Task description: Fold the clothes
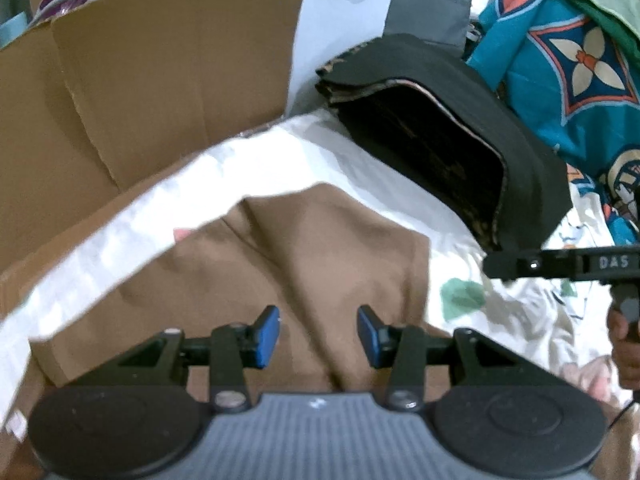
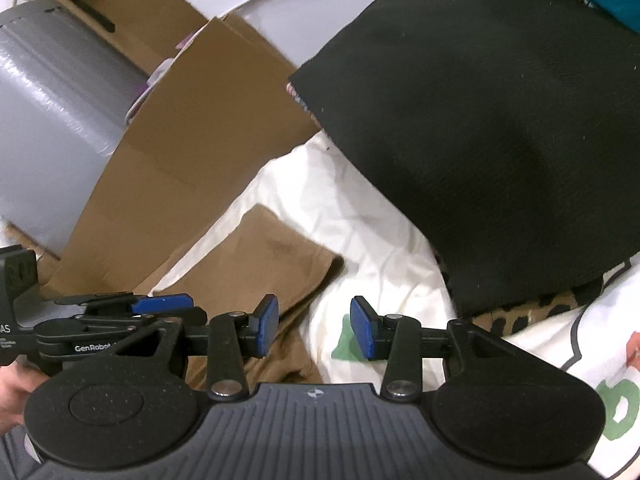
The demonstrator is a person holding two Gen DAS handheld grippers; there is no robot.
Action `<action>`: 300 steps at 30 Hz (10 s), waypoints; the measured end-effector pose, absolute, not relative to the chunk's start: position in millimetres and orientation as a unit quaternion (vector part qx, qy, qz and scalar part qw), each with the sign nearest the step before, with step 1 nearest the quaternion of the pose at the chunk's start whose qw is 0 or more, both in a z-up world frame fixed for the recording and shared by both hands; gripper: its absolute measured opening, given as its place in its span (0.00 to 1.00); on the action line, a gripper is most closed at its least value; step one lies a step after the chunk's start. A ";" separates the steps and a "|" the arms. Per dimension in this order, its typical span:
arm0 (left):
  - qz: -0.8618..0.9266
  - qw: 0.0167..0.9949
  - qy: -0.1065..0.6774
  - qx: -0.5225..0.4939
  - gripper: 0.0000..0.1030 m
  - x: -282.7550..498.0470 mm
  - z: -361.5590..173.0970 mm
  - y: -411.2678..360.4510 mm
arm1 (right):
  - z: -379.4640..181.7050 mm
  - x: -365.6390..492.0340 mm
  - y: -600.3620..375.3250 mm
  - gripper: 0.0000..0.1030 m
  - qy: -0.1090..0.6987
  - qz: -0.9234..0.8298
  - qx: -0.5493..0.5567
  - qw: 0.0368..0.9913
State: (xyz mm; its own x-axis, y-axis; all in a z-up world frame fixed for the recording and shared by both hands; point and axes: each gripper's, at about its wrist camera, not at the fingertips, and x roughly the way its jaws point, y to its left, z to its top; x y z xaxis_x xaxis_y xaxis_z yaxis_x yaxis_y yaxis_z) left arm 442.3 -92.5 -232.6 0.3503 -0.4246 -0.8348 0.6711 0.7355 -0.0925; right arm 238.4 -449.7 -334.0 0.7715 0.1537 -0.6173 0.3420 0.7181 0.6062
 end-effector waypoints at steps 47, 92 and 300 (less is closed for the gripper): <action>-0.357 0.830 0.415 0.106 0.16 497.7 -274.0 -52.9 | -328.4 333.6 -389.9 0.03 0.380 -0.062 0.185 0.904; -0.295 0.872 0.366 0.134 0.02 527.8 -294.3 -89.6 | -241.1 331.7 -365.5 0.02 0.317 0.008 0.268 0.910; -0.358 0.763 0.538 -0.001 0.03 504.1 -271.9 67.1 | -378.5 239.8 -312.5 0.02 0.418 0.005 0.481 0.771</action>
State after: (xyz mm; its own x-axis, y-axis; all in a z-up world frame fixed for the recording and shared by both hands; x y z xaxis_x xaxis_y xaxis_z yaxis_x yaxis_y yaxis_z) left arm 504.1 67.1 -271.9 0.1657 -0.5473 -0.8203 0.5444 0.7444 -0.3867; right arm 239.8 -312.5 -378.5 0.6509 0.4092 -0.6394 0.3942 0.5376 0.7454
